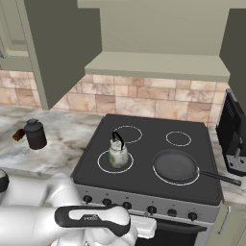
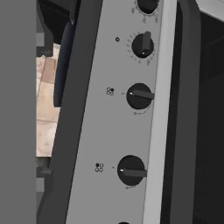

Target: Pick the pan from the cabinet and place it on the stove. Then turn on the stove burner for the pan.

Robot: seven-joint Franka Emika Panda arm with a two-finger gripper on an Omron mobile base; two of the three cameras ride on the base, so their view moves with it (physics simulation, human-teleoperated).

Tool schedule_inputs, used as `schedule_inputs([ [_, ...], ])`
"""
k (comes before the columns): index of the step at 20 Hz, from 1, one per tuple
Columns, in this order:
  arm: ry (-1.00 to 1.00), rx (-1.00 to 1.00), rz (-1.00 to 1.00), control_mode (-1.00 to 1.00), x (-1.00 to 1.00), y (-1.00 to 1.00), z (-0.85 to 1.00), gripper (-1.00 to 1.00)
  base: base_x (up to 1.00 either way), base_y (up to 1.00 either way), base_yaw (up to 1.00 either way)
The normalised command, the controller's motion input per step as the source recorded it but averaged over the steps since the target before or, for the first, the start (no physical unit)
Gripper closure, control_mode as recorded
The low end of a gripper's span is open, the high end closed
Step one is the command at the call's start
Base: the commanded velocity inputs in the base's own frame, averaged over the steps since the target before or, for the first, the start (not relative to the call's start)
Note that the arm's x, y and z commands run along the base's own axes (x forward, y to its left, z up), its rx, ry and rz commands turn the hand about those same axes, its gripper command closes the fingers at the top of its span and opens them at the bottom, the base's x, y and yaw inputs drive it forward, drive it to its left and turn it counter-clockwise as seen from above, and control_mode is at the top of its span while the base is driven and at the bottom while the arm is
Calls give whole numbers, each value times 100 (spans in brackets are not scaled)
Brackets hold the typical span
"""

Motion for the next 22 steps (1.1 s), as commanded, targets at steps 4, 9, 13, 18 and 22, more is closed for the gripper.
schedule_inputs([
  [4,0,-2,-3,-100,0,-16,-18,-100,0,0,0],
  [9,0,-1,0,-100,2,-6,-19,-100,0,0,0],
  [13,0,0,0,-100,5,-2,-17,-100,0,0,0],
  [18,-1,0,0,-100,5,-7,-14,-100,0,0,0],
  [22,-2,0,0,-100,1,-10,-5,-100,0,0,0],
])
